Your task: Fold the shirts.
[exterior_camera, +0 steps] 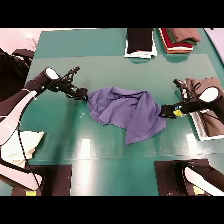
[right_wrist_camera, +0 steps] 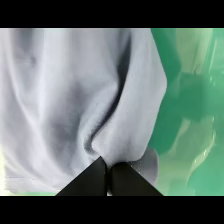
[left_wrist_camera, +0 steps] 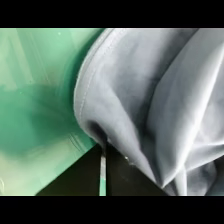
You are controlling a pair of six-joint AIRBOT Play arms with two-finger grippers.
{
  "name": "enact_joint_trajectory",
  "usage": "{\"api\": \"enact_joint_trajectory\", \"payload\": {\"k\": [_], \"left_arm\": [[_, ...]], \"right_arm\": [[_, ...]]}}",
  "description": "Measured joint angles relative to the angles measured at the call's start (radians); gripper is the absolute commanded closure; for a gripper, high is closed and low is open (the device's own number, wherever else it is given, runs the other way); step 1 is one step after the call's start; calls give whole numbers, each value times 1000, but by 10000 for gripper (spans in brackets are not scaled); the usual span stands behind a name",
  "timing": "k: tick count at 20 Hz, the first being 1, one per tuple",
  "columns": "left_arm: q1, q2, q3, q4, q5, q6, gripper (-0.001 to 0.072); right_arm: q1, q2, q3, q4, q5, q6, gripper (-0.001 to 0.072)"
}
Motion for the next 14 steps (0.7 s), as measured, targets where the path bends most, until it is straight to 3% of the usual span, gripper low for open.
{"api": "enact_joint_trajectory", "payload": {"k": [5,14], "left_arm": [[31,144,64,26,17,-16,686],[114,694,410,158,39,-24,686]], "right_arm": [[-3,106,151,-22,21,0,691],[-6,268,707,-75,75,0,691]]}}
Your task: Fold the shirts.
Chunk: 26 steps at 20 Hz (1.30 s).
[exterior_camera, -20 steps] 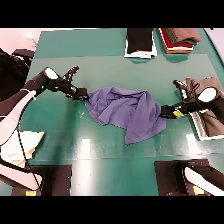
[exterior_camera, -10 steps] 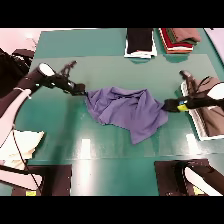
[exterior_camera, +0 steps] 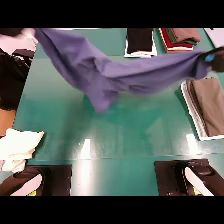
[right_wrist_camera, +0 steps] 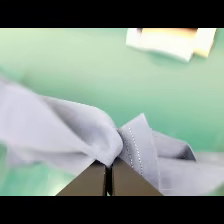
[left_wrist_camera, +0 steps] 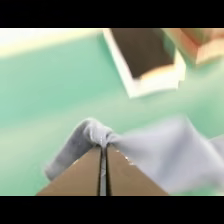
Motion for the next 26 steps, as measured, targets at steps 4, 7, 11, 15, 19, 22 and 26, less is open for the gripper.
{"api": "enact_joint_trajectory", "payload": {"k": [4,7,11,15,19,22,26], "left_arm": [[6,164,130,37,2,0,686],[8,212,204,103,-2,-5,686],[9,157,238,188,-84,-23,685],[9,-31,214,218,-189,-33,685],[9,-273,99,229,-226,-48,684],[9,-457,31,230,-197,-50,684],[9,-595,0,230,-146,-54,244]], "right_arm": [[0,-1,194,-35,60,7,692],[0,-46,320,-68,152,21,692],[0,-129,373,-84,274,55,692],[0,-212,197,-93,353,103,692],[0,-328,-64,-93,317,129,691],[0,-461,-168,-90,217,137,691],[0,-627,-125,-85,103,141,272]]}}
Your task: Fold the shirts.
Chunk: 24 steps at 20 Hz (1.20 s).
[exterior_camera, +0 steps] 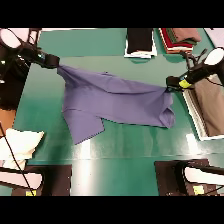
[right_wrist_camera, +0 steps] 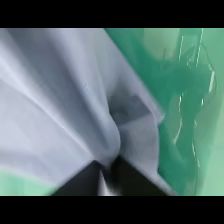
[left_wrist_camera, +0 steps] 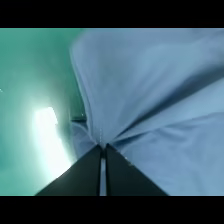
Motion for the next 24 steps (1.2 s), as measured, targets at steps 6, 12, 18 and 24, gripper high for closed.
{"api": "enact_joint_trajectory", "payload": {"k": [6,12,18,24], "left_arm": [[58,2,1,-1,-24,-44,165],[185,167,-246,-22,-113,-59,164],[220,324,-620,-70,-53,-62,164],[225,358,-756,-144,4,-62,164]], "right_arm": [[0,-92,145,-5,16,-56,265],[-86,79,-118,-29,39,-122,262],[-238,311,-485,-21,16,-176,141],[-222,375,-692,41,-92,-206,189]]}}
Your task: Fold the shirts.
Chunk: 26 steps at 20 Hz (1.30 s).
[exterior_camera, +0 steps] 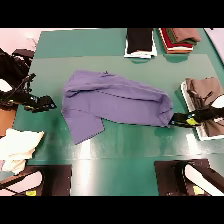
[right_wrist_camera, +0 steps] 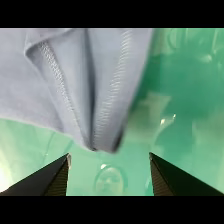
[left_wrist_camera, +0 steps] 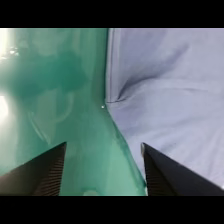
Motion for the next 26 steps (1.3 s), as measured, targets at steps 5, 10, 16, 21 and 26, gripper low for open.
{"api": "enact_joint_trajectory", "payload": {"k": [5,10,16,21,26], "left_arm": [[1,4,-20,-13,13,1,164],[1,4,-24,-19,23,7,164],[-12,-22,-69,-44,80,15,164],[-103,-79,-114,-69,179,24,165],[-149,-99,-124,-106,246,22,663]], "right_arm": [[105,-63,-22,9,-86,4,572],[153,-98,25,-6,-116,12,691],[164,-107,59,-13,-111,17,691],[165,-107,64,-14,-105,21,691],[166,-107,65,-14,-93,24,691]]}}
